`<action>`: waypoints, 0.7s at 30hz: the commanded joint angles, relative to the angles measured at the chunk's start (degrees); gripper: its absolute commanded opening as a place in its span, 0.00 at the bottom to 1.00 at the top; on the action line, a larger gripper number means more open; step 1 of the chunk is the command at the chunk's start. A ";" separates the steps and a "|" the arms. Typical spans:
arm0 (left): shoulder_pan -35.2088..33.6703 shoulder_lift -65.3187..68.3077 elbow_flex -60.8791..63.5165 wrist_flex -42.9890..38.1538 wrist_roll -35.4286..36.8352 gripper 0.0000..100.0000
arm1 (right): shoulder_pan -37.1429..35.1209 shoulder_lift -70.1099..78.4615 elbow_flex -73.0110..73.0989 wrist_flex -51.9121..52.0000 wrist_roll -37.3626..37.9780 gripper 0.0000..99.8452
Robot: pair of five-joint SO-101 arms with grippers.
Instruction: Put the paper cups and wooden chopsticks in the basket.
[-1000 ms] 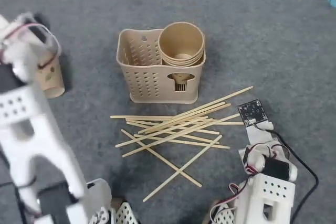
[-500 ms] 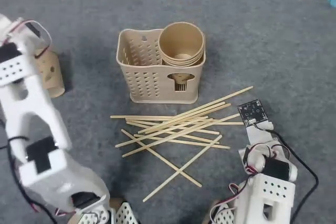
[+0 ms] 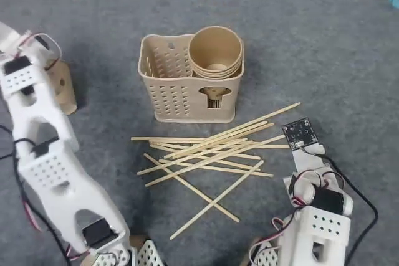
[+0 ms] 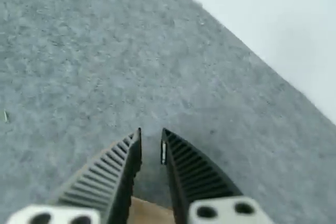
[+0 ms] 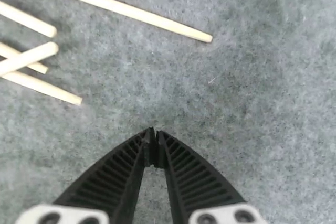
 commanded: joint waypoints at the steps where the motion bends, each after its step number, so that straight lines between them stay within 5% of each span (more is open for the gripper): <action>1: -0.35 6.59 -15.96 7.82 -0.97 0.06 | -0.40 -1.01 -0.09 -0.13 0.62 0.01; 13: 1.41 28.57 -68.70 52.57 -14.42 0.06 | -0.48 -1.01 -0.09 -0.22 0.62 0.01; 17: 3.08 27.43 -68.18 61.36 -18.81 0.06 | -0.48 -1.01 -0.09 -0.22 0.62 0.01; 21: 2.90 25.85 -65.89 61.80 -20.40 0.06 | -0.48 -1.01 -0.09 -0.22 0.53 0.01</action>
